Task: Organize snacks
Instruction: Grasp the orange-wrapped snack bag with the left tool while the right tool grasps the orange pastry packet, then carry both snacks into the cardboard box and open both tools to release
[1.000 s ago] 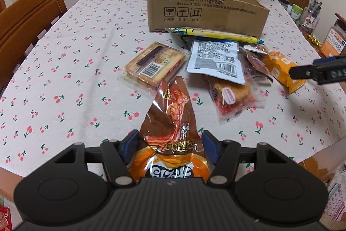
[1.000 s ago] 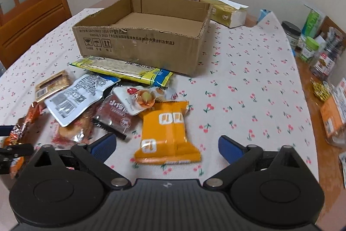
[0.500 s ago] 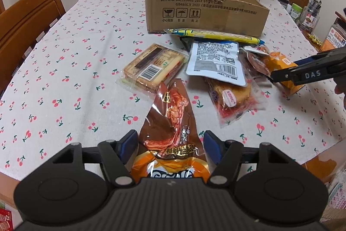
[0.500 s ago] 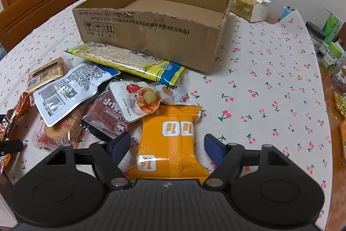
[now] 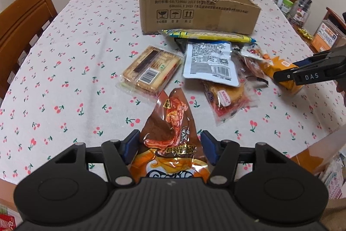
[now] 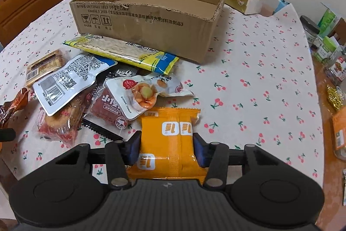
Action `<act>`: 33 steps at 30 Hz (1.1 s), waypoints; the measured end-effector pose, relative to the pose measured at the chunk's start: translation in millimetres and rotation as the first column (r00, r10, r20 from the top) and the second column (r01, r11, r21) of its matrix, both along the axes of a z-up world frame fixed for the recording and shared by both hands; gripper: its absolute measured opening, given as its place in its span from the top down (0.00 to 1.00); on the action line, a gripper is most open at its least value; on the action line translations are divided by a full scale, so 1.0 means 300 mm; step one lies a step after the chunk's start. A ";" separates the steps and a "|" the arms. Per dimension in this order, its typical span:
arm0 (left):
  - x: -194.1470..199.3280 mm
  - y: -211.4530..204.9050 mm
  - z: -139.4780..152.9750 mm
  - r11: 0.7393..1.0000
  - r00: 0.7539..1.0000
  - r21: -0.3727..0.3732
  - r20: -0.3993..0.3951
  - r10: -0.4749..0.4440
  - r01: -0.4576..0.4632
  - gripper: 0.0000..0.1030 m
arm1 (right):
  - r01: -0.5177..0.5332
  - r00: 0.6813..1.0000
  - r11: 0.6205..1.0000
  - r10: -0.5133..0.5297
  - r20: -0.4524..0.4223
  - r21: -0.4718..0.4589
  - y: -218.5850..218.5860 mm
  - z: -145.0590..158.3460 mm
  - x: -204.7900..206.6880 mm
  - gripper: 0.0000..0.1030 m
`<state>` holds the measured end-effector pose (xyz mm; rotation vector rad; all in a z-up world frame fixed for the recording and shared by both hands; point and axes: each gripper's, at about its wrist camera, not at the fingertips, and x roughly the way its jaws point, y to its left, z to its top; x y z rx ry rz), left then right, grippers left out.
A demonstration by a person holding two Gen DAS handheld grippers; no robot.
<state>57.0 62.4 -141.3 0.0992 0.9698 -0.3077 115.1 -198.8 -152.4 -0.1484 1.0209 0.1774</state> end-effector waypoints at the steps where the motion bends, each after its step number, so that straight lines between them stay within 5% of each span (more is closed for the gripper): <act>1: 0.003 0.000 0.006 1.000 1.000 0.003 -0.006 -0.010 0.010 0.41 | 0.000 1.000 1.000 0.000 -0.007 0.007 -0.002 0.004 -0.004 0.48; 13: 0.028 0.008 0.128 0.997 0.997 -0.008 -0.015 -0.076 0.076 0.42 | 0.028 1.000 0.999 -0.028 -0.002 0.025 -0.025 0.090 -0.061 0.48; 20: 0.090 -0.017 0.239 0.991 0.991 -0.011 0.015 -0.130 0.130 0.42 | 0.027 0.997 0.999 -0.029 0.072 0.025 -0.047 0.216 -0.053 0.48; 33: 0.405 -0.148 0.377 0.961 0.956 -0.026 0.116 -0.271 0.275 0.42 | 0.042 0.983 0.998 -0.048 0.177 0.036 -0.049 0.381 0.065 0.48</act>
